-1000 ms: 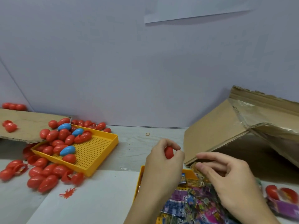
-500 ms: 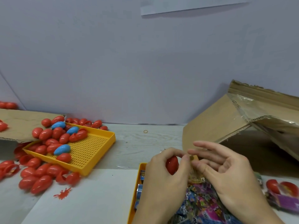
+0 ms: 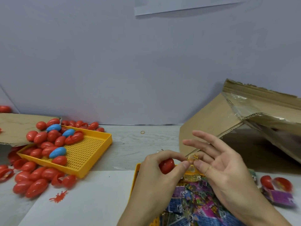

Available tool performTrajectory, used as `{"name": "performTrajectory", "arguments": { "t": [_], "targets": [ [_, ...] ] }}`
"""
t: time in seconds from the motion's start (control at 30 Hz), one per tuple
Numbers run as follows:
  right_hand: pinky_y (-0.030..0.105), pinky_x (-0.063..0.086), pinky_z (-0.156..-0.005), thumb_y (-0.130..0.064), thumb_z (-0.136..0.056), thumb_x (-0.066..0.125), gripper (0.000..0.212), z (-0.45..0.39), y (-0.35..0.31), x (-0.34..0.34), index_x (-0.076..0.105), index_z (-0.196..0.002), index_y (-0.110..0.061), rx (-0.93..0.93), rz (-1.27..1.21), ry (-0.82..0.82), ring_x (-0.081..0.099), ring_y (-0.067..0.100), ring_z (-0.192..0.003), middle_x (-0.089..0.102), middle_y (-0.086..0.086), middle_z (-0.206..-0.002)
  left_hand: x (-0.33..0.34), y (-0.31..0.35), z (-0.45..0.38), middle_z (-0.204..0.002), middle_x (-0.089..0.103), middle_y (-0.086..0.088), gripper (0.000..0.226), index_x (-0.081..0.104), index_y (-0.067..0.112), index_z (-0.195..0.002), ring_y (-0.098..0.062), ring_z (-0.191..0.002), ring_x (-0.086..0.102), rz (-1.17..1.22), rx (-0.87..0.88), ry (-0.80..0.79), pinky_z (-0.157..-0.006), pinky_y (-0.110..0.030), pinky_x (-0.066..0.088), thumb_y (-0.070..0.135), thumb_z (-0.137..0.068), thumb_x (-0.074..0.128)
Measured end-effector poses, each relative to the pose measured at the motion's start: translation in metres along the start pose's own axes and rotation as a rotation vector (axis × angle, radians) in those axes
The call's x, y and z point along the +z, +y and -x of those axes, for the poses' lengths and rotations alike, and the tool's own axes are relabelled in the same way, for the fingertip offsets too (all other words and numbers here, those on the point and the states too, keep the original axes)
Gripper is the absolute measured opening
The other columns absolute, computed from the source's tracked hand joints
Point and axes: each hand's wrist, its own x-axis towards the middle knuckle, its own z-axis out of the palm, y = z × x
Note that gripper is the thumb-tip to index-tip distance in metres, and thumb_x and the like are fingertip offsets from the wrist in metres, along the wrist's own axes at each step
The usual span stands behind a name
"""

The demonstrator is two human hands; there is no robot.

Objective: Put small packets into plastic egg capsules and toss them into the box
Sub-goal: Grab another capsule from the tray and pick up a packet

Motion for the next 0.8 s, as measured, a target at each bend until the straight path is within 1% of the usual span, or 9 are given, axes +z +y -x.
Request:
{"name": "performTrajectory", "arguments": {
  "t": [0.07, 0.17, 0.23, 0.3, 0.4, 0.5, 0.6, 0.73, 0.8],
  "targets": [
    [0.027, 0.054, -0.083, -0.001, -0.079, 0.069, 0.058, 0.0002, 0.0007, -0.0012, 0.059, -0.125, -0.036, -0.005, -0.017, -0.024, 0.065, 0.02, -0.103, 0.065, 0.006, -0.123, -0.0001, 0.0004, 0.0007, -0.076, 0.064, 0.004, 0.001, 0.075, 0.038, -0.084, 0.0, -0.066, 0.062, -0.006, 0.002, 0.003, -0.057, -0.01, 0.047, 0.038, -0.083, 0.074],
    [0.027, 0.055, -0.079, 0.003, -0.076, 0.063, 0.065, 0.0004, 0.0011, -0.0016, 0.057, -0.127, -0.036, -0.011, -0.036, -0.052, 0.065, 0.021, -0.1, 0.064, 0.006, -0.125, 0.0003, 0.0001, 0.0011, -0.087, 0.067, 0.011, 0.015, 0.073, 0.045, -0.093, 0.006, -0.078, 0.062, -0.04, -0.003, 0.005, -0.065, -0.008, 0.048, 0.032, -0.088, 0.071],
    [0.028, 0.055, -0.077, 0.006, -0.076, 0.062, 0.067, 0.0002, 0.0009, -0.0013, 0.056, -0.128, -0.035, -0.016, -0.057, -0.071, 0.065, 0.023, -0.1, 0.063, 0.008, -0.125, -0.0001, 0.0014, 0.0014, -0.083, 0.068, 0.007, 0.024, 0.072, 0.047, -0.097, 0.002, -0.068, 0.061, -0.04, 0.0, -0.057, -0.063, -0.009, 0.049, 0.025, -0.09, 0.067],
    [0.03, 0.055, -0.077, 0.009, -0.076, 0.06, 0.069, 0.0002, 0.0011, -0.0009, 0.055, -0.13, -0.034, -0.017, -0.079, -0.092, 0.065, 0.023, -0.1, 0.063, 0.009, -0.125, 0.0004, 0.0036, 0.0024, -0.066, 0.06, 0.006, 0.025, 0.07, 0.046, -0.098, -0.003, -0.055, 0.052, 0.001, 0.008, -0.136, -0.057, -0.018, 0.049, 0.024, -0.086, 0.066],
    [0.032, 0.055, -0.075, 0.011, -0.076, 0.058, 0.071, 0.0, 0.0011, -0.0001, 0.054, -0.131, -0.034, -0.011, -0.091, -0.11, 0.064, 0.022, -0.095, 0.062, 0.009, -0.126, 0.0009, 0.0017, 0.0021, -0.065, 0.052, 0.011, 0.02, 0.068, 0.042, -0.096, -0.006, -0.062, 0.051, -0.016, 0.022, -0.167, -0.066, -0.034, 0.057, 0.037, -0.077, 0.067],
    [0.034, 0.055, -0.077, 0.012, -0.075, 0.059, 0.072, 0.0, 0.0007, 0.001, 0.055, -0.13, -0.035, -0.008, -0.082, -0.11, 0.062, 0.024, -0.089, 0.063, 0.009, -0.125, 0.0003, -0.0009, 0.0013, -0.061, 0.051, 0.008, 0.011, 0.068, 0.034, -0.089, -0.004, -0.054, 0.047, -0.029, 0.045, -0.129, -0.054, -0.022, 0.045, 0.025, -0.084, 0.07],
    [0.037, 0.056, -0.078, 0.012, -0.073, 0.059, 0.073, 0.0004, 0.0006, 0.0021, 0.057, -0.129, -0.035, -0.006, -0.059, -0.106, 0.061, 0.025, -0.088, 0.064, 0.009, -0.122, -0.0012, -0.0029, -0.0005, -0.058, 0.048, 0.01, 0.021, 0.067, 0.032, -0.088, -0.003, -0.049, 0.042, -0.044, 0.05, -0.046, -0.05, -0.016, 0.038, 0.012, -0.085, 0.062],
    [0.047, 0.054, -0.082, 0.006, -0.074, 0.061, 0.068, 0.0015, 0.0002, 0.0037, 0.057, -0.128, -0.035, 0.009, -0.03, -0.097, 0.061, 0.03, -0.091, 0.064, 0.01, -0.118, 0.0, -0.0026, -0.0009, -0.057, 0.043, 0.009, 0.021, 0.064, 0.035, -0.091, -0.005, -0.05, 0.038, -0.052, 0.113, 0.027, -0.051, -0.019, 0.036, 0.025, -0.074, 0.056],
    [0.048, 0.054, -0.082, 0.0, -0.076, 0.063, 0.062, 0.0017, -0.0006, 0.0042, 0.058, -0.127, -0.035, 0.021, -0.02, -0.078, 0.059, 0.031, -0.09, 0.064, 0.008, -0.116, 0.001, -0.0018, -0.0007, -0.058, 0.042, 0.007, 0.018, 0.063, 0.036, -0.092, -0.006, -0.05, 0.038, -0.038, 0.119, 0.027, -0.051, -0.018, 0.036, 0.024, -0.08, 0.058]
  ]
}}
